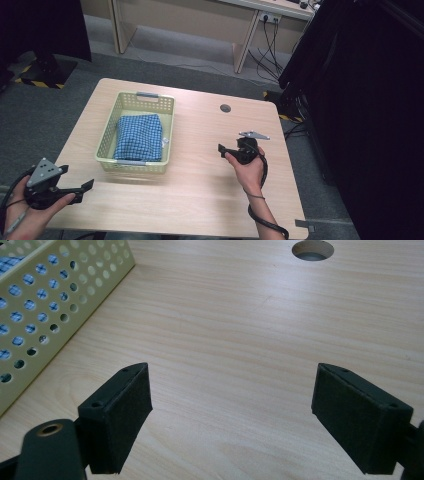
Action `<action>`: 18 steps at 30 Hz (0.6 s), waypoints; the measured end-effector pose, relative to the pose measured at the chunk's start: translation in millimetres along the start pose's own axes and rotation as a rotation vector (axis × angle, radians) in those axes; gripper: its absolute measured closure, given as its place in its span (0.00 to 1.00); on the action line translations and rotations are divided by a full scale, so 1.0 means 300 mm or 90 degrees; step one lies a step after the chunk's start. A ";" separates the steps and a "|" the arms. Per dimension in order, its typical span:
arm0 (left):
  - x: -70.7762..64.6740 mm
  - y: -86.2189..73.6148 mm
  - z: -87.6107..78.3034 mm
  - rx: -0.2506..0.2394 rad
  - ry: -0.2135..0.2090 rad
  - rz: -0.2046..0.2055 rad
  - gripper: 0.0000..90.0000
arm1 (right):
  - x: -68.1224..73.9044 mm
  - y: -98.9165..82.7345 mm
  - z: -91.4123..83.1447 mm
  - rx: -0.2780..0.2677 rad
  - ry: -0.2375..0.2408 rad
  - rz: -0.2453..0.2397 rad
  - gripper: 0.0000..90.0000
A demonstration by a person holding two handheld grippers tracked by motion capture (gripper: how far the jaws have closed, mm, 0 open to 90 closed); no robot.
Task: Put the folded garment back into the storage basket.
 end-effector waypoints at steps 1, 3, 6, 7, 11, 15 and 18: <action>0.001 -0.002 0.001 0.001 0.001 0.001 0.09 | -0.004 -0.003 -0.003 0.000 -0.001 0.003 0.19; 0.005 -0.006 0.001 0.001 0.003 0.001 0.09 | -0.014 -0.009 -0.009 -0.001 -0.004 0.003 0.19; 0.009 -0.011 0.003 0.002 0.004 0.002 0.09 | -0.029 -0.019 -0.016 -0.001 -0.008 0.006 0.19; 0.011 -0.013 0.004 0.002 0.004 0.003 0.09 | -0.032 -0.022 -0.018 -0.002 -0.010 0.008 0.19; 0.015 -0.019 0.010 0.001 0.006 0.007 0.09 | -0.049 -0.040 -0.025 0.000 -0.015 0.010 0.19; 0.017 -0.025 0.014 0.001 0.006 0.007 0.09 | -0.065 -0.054 -0.032 0.000 -0.020 0.013 0.19; 0.019 -0.028 0.015 0.000 0.006 0.007 0.09 | -0.073 -0.060 -0.037 -0.002 -0.024 0.014 0.19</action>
Point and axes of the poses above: each handheld gripper's, and its own axes: z roughly forward along the jaws, y roughly out of its top, x roughly to its left, the point moved 5 cm from there along z, roughly forward along the jaws, and after that the axes turned 9 degrees about -x, right-handed, at the moved point
